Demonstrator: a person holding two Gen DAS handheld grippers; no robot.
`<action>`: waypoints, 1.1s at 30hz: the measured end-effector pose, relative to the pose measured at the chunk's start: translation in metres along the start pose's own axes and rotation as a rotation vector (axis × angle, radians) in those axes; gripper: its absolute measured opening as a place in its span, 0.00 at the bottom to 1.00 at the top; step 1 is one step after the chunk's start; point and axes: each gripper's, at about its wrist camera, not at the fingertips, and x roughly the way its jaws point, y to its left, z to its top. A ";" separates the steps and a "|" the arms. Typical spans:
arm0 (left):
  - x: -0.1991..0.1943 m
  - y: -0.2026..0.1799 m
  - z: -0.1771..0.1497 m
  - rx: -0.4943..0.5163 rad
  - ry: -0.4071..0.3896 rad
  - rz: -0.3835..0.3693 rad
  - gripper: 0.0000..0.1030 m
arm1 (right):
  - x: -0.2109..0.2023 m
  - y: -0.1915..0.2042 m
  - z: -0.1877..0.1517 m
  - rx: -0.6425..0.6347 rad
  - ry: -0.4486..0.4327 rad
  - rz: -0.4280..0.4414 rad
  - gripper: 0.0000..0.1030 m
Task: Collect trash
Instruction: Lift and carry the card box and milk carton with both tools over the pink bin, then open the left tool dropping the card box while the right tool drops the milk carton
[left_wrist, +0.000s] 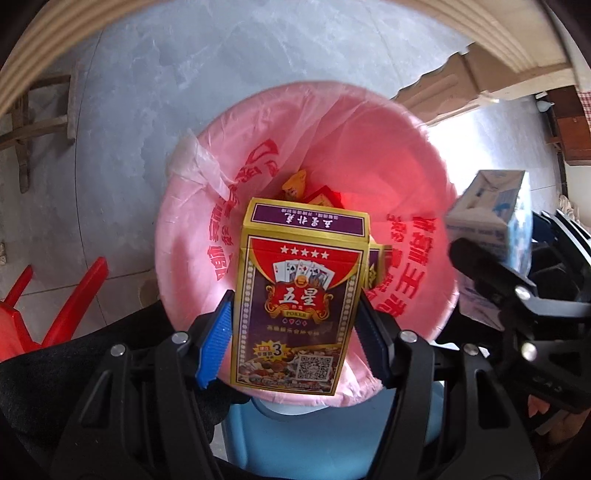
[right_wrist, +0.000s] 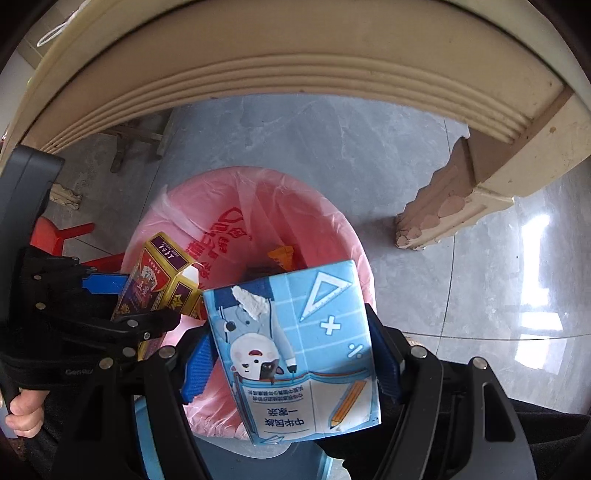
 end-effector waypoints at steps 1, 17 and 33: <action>0.004 0.001 0.002 -0.003 0.012 0.003 0.60 | 0.005 -0.002 0.000 0.007 0.012 0.006 0.68; 0.041 0.000 0.015 0.004 0.108 0.071 0.61 | 0.044 -0.006 0.002 0.012 0.113 0.088 0.68; 0.047 0.001 0.019 -0.001 0.134 0.144 0.70 | 0.062 -0.013 0.006 0.048 0.158 0.108 0.78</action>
